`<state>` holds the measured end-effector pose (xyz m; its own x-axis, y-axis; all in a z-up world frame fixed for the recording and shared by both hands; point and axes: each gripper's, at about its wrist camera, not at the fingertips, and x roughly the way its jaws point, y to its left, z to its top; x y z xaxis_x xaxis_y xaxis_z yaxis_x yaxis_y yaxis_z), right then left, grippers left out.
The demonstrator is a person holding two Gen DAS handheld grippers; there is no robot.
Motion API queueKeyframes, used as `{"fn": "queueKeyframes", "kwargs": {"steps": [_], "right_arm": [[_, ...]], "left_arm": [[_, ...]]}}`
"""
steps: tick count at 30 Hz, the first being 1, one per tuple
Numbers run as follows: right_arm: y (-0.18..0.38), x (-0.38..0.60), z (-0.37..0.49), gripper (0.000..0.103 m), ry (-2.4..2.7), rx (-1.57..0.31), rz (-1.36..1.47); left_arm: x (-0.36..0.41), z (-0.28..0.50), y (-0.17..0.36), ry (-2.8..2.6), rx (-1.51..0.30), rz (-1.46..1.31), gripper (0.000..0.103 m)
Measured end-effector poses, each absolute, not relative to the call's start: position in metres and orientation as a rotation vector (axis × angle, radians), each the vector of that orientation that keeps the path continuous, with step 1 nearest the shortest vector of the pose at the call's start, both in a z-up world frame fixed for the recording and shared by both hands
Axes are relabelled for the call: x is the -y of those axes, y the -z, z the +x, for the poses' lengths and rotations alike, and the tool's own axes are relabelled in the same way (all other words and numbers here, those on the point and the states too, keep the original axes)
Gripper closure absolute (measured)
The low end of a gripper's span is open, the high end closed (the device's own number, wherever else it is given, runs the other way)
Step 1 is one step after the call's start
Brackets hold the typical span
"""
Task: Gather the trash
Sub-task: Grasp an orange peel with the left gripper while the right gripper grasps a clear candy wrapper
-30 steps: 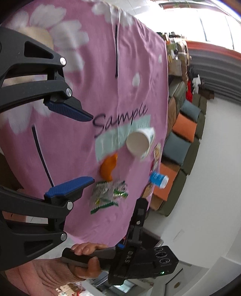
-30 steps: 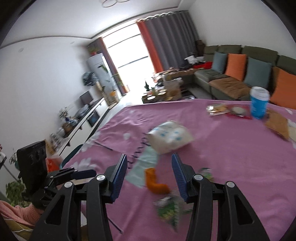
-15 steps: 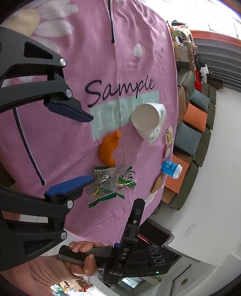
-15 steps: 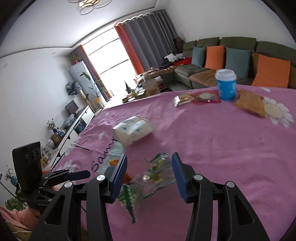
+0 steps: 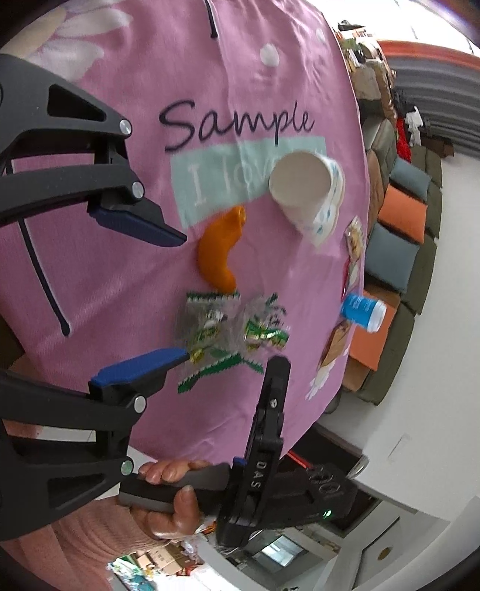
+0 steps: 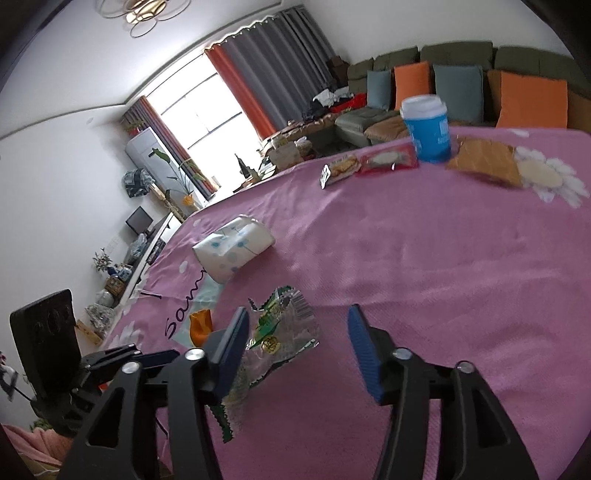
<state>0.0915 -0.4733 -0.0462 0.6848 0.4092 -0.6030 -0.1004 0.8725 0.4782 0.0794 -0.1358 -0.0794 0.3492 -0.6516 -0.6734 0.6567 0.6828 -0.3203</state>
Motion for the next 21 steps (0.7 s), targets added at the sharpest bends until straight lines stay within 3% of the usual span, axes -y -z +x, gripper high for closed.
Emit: {"fn": "queueKeyframes", "kwargs": {"steps": [7,9,11,12,16,21], "right_arm": [[0.055,0.468,0.097,0.051,-0.326,-0.792,0.447],[0.056,0.465,0.098,0.07,-0.342,-0.797,0.444],[0.055,0.464,0.099,0.077,-0.35,-0.792,0.437],[0.054,0.463,0.1,0.085,-0.353,-0.79,0.432],[0.048,0.463,0.098,0.095,-0.357,-0.767,0.421],[0.041,0.468,0.095,0.095,-0.351,-0.731,0.433]], "left_arm": [[0.137,0.088,0.081,0.809,-0.875,0.006,0.047],[0.132,0.094,0.081,0.791,-0.88,-0.013,0.047],[0.126,0.099,0.08,0.775,-0.884,-0.028,0.047],[0.124,0.102,0.08,0.765,-0.886,-0.033,0.047],[0.121,0.115,0.082,0.74,-0.912,-0.049,0.047],[0.124,0.129,0.086,0.743,-0.946,-0.074,0.049]]}}
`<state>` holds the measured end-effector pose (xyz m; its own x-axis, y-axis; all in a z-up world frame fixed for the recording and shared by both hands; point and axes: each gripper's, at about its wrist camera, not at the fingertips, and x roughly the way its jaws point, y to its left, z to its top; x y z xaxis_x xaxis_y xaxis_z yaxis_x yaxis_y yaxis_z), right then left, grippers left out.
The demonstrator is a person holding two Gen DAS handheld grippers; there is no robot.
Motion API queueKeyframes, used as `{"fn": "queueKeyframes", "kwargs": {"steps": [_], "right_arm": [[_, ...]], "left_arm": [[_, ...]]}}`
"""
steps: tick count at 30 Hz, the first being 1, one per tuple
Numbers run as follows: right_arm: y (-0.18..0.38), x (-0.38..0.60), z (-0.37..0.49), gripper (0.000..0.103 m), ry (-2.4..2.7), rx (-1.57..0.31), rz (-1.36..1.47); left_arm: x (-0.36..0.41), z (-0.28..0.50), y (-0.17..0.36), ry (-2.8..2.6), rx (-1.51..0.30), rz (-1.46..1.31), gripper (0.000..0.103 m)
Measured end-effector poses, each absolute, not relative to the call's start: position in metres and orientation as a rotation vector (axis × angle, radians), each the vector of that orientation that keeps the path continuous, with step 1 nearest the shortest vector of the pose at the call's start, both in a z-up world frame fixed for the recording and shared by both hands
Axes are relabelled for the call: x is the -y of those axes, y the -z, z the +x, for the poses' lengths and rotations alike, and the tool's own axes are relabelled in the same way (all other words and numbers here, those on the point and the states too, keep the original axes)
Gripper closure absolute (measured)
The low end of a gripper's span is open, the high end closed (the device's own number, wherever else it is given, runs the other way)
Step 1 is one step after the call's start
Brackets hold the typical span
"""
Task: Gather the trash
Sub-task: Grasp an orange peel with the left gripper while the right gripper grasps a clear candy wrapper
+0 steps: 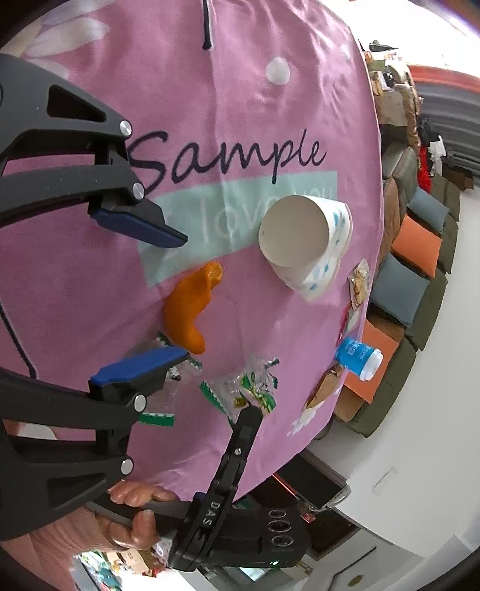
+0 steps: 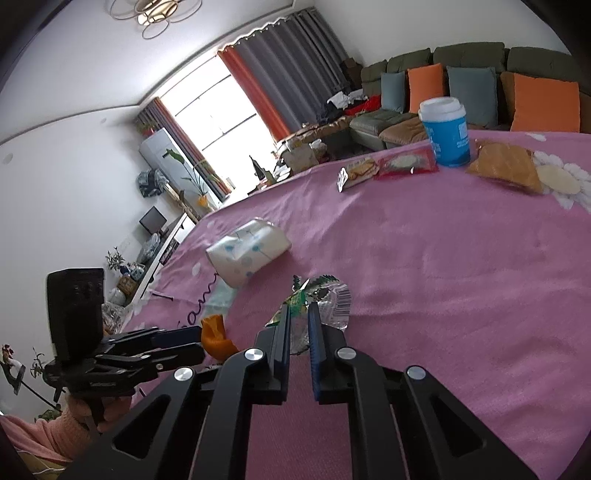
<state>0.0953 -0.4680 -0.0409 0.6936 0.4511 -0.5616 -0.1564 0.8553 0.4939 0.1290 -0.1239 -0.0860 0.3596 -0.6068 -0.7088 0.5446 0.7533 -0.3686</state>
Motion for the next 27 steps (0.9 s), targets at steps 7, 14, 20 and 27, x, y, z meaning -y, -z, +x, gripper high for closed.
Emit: {"fn": "queueKeyframes", "kwargs": {"steps": [7,14,20,27], "right_arm": [[0.034,0.47,0.095,0.095,-0.355,-0.708,0.44],[0.026,0.464,0.096,0.095,-0.375,-0.688,0.437],[0.013,0.449,0.098,0.095,-0.417,-0.658,0.423],[-0.001,0.419,0.102,0.095,-0.494,-0.632,0.4]], "left_arm": [[0.127,0.147,0.092,0.777,-1.002,-0.155,0.067],[0.127,0.142,0.092,0.781,-0.977,-0.161,0.082],[0.114,0.131,0.08,0.77,-0.925,-0.153,0.084],[0.079,0.115,0.058,0.718,-0.849,-0.162,0.084]]}}
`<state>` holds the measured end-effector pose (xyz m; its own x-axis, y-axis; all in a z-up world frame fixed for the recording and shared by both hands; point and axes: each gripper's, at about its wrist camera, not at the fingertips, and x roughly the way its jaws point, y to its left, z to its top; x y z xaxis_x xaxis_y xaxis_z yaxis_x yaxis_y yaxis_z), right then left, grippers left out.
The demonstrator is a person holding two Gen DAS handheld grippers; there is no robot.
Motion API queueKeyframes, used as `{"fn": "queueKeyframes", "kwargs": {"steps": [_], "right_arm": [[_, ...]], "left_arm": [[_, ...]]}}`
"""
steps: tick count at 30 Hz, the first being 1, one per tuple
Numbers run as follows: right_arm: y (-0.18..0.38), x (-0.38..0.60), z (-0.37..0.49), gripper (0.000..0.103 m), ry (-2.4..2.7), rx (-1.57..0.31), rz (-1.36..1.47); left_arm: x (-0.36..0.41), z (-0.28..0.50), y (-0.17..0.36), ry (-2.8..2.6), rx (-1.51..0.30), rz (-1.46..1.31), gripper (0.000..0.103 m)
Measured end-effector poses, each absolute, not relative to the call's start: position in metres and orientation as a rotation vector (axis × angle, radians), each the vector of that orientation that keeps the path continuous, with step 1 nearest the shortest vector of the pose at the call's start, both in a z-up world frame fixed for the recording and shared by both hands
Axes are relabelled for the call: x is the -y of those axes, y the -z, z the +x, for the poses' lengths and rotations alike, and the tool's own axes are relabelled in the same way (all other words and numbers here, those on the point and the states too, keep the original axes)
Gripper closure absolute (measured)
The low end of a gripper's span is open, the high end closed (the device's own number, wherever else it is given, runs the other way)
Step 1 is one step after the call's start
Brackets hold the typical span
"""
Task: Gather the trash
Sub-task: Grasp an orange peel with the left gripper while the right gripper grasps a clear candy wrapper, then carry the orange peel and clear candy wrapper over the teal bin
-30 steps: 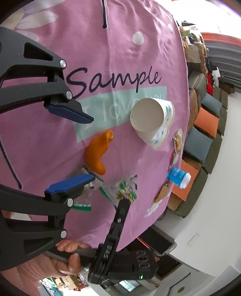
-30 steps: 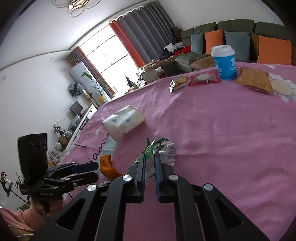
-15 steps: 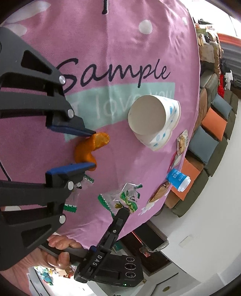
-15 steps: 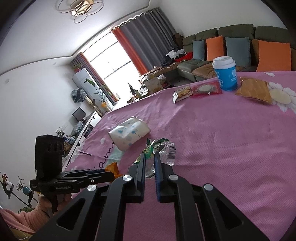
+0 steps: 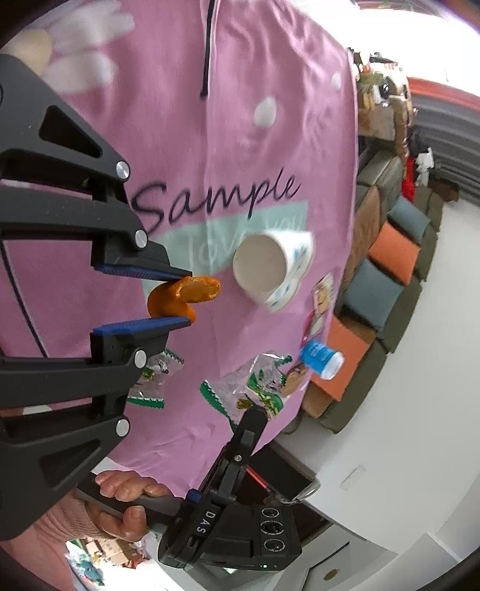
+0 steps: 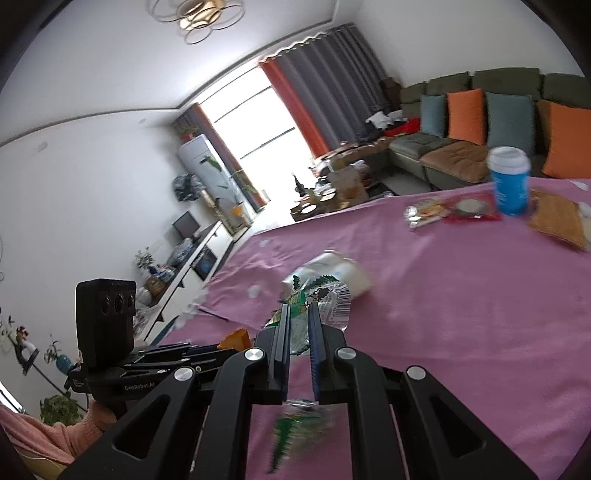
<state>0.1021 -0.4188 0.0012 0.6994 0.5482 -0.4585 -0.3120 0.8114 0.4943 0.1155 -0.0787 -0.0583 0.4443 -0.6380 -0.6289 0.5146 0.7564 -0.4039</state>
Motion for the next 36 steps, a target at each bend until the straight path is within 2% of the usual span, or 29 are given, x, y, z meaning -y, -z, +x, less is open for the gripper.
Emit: {"fn": "queueKeyframes", "kwargs": {"steps": [22,36], "right_arm": [[-0.002,0.286,0.125,0.095,-0.751,-0.699,0.333],[0.002,0.223,0.137,0.095,-0.867,-0.739,0.296]], "left_arm": [[-0.065,0.066,0.035,0.466,-0.75,-0.235,0.084],[-0.118,0.047,0.036,0.35,-0.723,-0.275,0.084]]}}
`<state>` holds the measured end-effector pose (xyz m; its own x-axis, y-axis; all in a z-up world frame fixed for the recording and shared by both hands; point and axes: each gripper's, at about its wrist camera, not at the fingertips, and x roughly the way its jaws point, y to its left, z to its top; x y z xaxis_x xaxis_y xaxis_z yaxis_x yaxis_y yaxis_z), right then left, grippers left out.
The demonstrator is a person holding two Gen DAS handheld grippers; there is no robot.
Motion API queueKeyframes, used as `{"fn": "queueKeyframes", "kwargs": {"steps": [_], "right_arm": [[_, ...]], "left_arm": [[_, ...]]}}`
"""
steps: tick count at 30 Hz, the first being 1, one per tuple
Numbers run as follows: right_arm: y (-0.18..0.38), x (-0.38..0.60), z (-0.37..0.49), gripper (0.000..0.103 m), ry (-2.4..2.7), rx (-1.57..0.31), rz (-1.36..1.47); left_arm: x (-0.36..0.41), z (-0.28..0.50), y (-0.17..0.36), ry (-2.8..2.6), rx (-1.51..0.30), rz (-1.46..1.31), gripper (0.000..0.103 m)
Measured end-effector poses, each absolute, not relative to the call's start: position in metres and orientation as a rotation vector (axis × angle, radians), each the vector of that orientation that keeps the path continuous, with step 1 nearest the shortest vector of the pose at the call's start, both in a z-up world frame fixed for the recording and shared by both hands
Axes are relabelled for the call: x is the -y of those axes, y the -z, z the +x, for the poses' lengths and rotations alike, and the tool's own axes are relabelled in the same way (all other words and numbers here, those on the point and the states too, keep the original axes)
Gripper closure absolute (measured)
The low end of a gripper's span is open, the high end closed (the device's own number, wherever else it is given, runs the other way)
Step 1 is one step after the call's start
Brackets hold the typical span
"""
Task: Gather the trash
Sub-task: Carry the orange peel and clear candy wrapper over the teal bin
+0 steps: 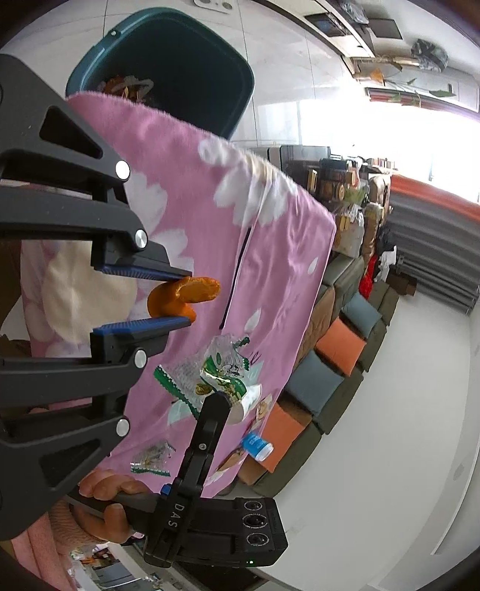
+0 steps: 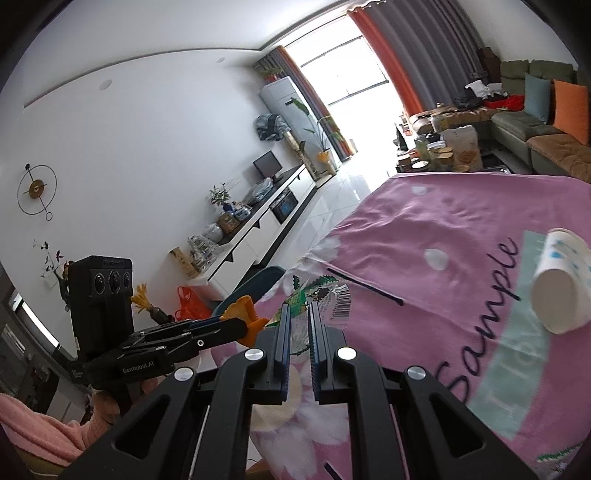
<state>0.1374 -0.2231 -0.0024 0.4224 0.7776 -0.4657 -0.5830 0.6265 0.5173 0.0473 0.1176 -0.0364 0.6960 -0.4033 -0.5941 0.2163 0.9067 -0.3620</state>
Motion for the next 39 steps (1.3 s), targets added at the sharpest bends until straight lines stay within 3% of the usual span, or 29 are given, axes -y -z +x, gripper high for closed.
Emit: {"fn": "queueKeyframes", "kwargs": {"steps": [39], "right_arm": [[0.008,0.127,0.16,0.095,-1.014,-0.818,0.225]], "left_arm": [[-0.193,0.033,0.032,0.146,-0.683,-0.325,0.083]]}}
